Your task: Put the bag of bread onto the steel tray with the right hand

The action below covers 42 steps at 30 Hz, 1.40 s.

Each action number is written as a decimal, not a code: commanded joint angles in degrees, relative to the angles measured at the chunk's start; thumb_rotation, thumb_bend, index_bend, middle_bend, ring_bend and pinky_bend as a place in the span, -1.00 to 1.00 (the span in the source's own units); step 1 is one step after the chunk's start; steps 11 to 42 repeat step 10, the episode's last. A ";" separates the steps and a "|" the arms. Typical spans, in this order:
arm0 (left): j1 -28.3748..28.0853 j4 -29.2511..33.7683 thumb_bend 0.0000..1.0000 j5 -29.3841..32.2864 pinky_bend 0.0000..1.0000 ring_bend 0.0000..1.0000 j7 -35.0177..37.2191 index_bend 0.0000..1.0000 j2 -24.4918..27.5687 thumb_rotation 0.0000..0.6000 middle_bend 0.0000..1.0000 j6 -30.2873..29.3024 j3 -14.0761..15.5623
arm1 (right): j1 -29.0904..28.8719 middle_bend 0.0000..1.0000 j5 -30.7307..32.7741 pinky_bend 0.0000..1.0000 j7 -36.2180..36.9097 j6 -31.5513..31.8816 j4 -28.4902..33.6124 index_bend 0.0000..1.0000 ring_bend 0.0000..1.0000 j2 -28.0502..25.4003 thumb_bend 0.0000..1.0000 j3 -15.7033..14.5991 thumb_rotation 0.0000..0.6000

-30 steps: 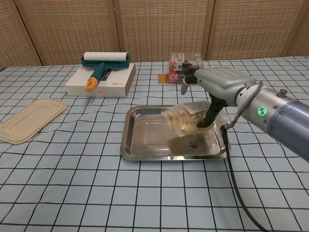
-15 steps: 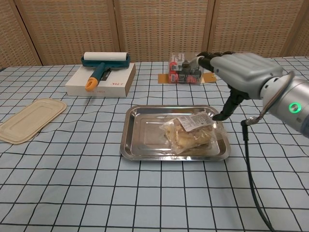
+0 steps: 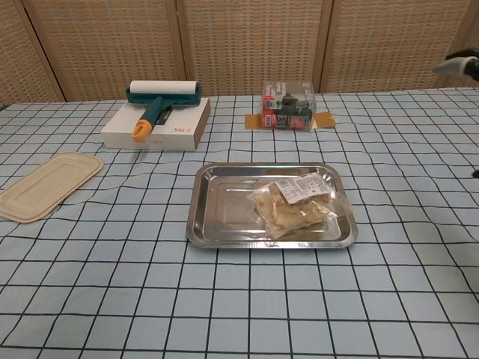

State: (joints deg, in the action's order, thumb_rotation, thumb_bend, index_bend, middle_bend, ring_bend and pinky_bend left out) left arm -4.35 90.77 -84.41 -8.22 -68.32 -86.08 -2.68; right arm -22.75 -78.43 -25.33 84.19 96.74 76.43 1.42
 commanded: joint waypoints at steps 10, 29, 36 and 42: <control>-0.18 -1.08 -0.85 0.16 -1.00 -1.00 -0.27 -1.00 -0.69 1.00 -1.00 0.06 -0.21 | 10.54 -1.00 -5.22 -1.00 18.60 8.02 -18.16 -1.00 -1.00 -0.14 -0.69 -2.68 1.00; -0.18 -1.08 -0.85 0.16 -1.00 -1.00 -0.27 -1.00 -0.69 1.00 -1.00 0.06 -0.21 | 10.54 -1.00 -5.22 -1.00 18.60 8.02 -18.16 -1.00 -1.00 -0.14 -0.69 -2.68 1.00; -0.18 -1.08 -0.85 0.16 -1.00 -1.00 -0.27 -1.00 -0.69 1.00 -1.00 0.06 -0.21 | 10.54 -1.00 -5.22 -1.00 18.60 8.02 -18.16 -1.00 -1.00 -0.14 -0.69 -2.68 1.00; -0.18 -1.08 -0.85 0.16 -1.00 -1.00 -0.27 -1.00 -0.69 1.00 -1.00 0.06 -0.21 | 10.54 -1.00 -5.22 -1.00 18.60 8.02 -18.16 -1.00 -1.00 -0.14 -0.69 -2.68 1.00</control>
